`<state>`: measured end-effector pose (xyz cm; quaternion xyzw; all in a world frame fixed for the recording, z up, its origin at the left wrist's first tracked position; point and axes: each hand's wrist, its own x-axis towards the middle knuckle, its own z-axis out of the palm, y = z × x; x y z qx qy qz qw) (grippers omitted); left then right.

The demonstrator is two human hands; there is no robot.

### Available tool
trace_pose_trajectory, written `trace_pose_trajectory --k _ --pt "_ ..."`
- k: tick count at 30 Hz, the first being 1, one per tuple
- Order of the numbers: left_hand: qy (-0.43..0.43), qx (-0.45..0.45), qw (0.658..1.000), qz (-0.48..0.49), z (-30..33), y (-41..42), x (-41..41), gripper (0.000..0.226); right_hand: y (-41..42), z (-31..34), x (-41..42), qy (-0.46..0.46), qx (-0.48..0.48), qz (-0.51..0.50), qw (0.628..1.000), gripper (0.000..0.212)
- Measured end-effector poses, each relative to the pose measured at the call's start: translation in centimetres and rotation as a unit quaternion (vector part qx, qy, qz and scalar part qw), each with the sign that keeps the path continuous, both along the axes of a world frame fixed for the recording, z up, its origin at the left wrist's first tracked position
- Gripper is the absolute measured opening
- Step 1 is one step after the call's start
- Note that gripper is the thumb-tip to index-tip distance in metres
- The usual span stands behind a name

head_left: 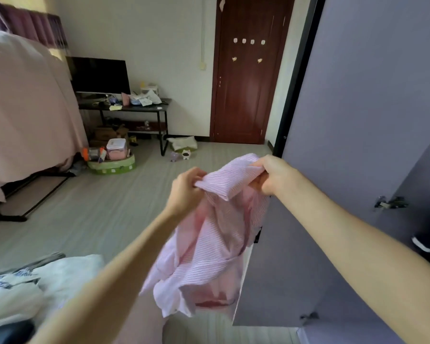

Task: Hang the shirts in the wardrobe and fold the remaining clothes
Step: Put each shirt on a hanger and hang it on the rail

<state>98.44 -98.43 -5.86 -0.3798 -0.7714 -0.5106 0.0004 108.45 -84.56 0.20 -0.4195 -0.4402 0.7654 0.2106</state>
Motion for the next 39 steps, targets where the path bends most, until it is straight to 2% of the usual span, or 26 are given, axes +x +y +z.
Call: trace_pose_trajectory --k 3,4,6,8,9,10,11,13,14,15,17,19,21,23,24,26,27,28,30,31,32,35,37,39 --pt "0.047 -0.127 0.988 -0.079 4.3 0.4 -3.2 0.024 0.7 -1.2 1.2 -0.081 0.108 0.072 0.988 0.007" --pt "0.076 -0.152 0.983 -0.074 5.5 0.7 -4.1 0.025 0.8 -1.5 1.6 -0.134 0.176 0.127 0.967 0.012" --pt "0.151 -0.207 0.965 -0.051 7.0 1.7 -5.0 0.026 0.5 -1.6 1.8 -0.227 0.281 0.273 0.891 0.019" --pt "0.203 -0.257 0.944 -0.039 6.6 2.6 -4.8 0.019 0.0 -1.6 1.7 -0.263 0.331 0.376 0.825 0.023" --pt "0.209 -0.265 0.941 -0.032 5.8 2.9 -4.5 0.015 -0.3 -1.9 1.5 -0.259 0.331 0.402 0.814 0.023" --pt "0.195 -0.259 0.946 -0.026 4.7 2.9 -4.0 0.011 -0.6 -2.0 1.5 -0.251 0.316 0.414 0.816 0.021" --pt "0.143 -0.235 0.961 -0.031 3.4 2.6 -3.7 0.008 -0.7 -2.4 1.6 -0.231 0.282 0.412 0.835 0.022" --pt "-0.082 -0.133 0.985 -0.076 0.8 1.1 -3.6 0.027 0.0 -3.2 1.8 -0.164 0.177 0.374 0.895 0.027" --pt "-0.223 -0.075 0.966 -0.108 -0.9 -0.2 -3.6 0.041 0.3 -3.6 1.9 -0.133 0.122 0.346 0.921 0.028" --pt "-0.309 -0.026 0.943 -0.124 -2.6 -1.5 -3.6 0.052 0.8 -3.8 2.1 -0.105 0.087 0.312 0.940 0.028" --pt "-0.357 0.005 0.927 -0.117 -6.0 -3.8 -3.4 0.055 1.6 -4.0 2.1 -0.065 0.045 0.250 0.965 0.027" --pt "-0.343 -0.030 0.930 -0.129 -8.7 -5.4 -2.8 0.054 1.8 -3.8 1.8 -0.032 0.021 0.198 0.979 0.030" --pt "-0.291 -0.112 0.931 -0.189 -10.9 -6.2 -1.8 0.065 2.2 -3.3 1.4 -0.005 0.001 0.145 0.989 0.029" --pt "-0.179 -0.196 0.934 -0.238 -12.4 -5.8 -0.5 0.092 2.3 -2.7 1.1 0.020 -0.017 0.097 0.995 0.025" --pt "-0.108 -0.226 0.940 -0.232 -12.9 -5.0 0.2 0.105 2.3 -2.4 0.9 0.032 -0.024 0.076 0.996 0.025" --pt "0.003 -0.237 0.959 -0.154 -13.8 -3.0 1.7 0.117 2.3 -2.0 0.8 0.050 -0.026 0.043 0.997 0.025" --pt "0.019 -0.219 0.971 -0.098 -14.0 -1.9 2.3 0.113 2.2 -1.7 0.8 0.055 -0.023 0.034 0.998 0.026" --pt "-0.003 -0.187 0.982 -0.036 -13.8 -0.7 2.6 0.102 2.2 -1.4 1.1 0.060 -0.021 0.024 0.998 0.026" --pt "-0.062 -0.105 0.989 0.079 -12.9 1.2 2.3 0.060 2.5 -0.9 1.8 0.074 -0.027 -0.012 0.997 0.027" --pt "-0.071 -0.086 0.989 0.100 -12.2 1.6 1.8 0.041 2.6 -0.9 2.3 0.085 -0.032 -0.040 0.995 0.028" --pt "-0.066 -0.074 0.991 0.094 -11.4 2.1 1.2 0.029 3.0 -1.0 3.0 0.104 -0.041 -0.078 0.991 0.029" --pt "-0.040 -0.068 0.997 0.021 -7.8 2.1 -0.2 0.022 3.6 -2.5 4.8 0.169 -0.073 -0.150 0.971 0.032" --pt "-0.018 -0.068 0.997 -0.027 -4.9 2.0 -0.5 0.020 3.3 -4.1 5.7 0.132 -0.063 -0.132 0.980 0.031" --pt "-0.001 -0.077 0.994 -0.077 -2.1 2.3 -0.1 0.024 2.5 -5.5 6.3 0.021 0.046 -0.095 0.994 0.022"
